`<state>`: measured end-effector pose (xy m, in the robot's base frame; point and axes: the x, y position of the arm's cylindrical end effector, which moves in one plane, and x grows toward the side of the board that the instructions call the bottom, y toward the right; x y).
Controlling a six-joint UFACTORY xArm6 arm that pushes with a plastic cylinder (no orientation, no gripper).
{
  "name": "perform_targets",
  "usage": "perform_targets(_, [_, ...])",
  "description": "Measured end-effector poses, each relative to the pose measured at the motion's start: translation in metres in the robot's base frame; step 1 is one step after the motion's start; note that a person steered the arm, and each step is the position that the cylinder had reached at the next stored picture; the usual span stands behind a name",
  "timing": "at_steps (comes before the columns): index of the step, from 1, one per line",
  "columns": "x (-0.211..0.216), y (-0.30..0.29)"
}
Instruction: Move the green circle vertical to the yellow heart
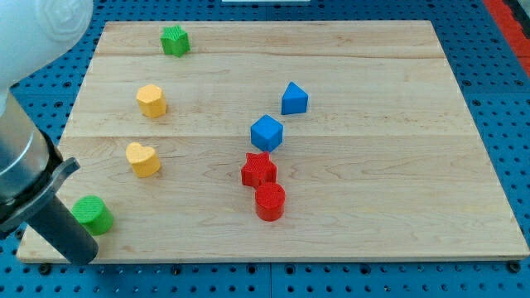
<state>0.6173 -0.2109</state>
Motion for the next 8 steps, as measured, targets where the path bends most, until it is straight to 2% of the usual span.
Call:
perform_targets(2, [-0.025, -0.091])
perform_targets(3, [-0.027, -0.044])
perform_targets(4, [-0.034, -0.036])
perform_targets(5, [-0.048, -0.061])
perform_targets(7, [-0.048, -0.011])
perform_targets(8, [-0.048, -0.014])
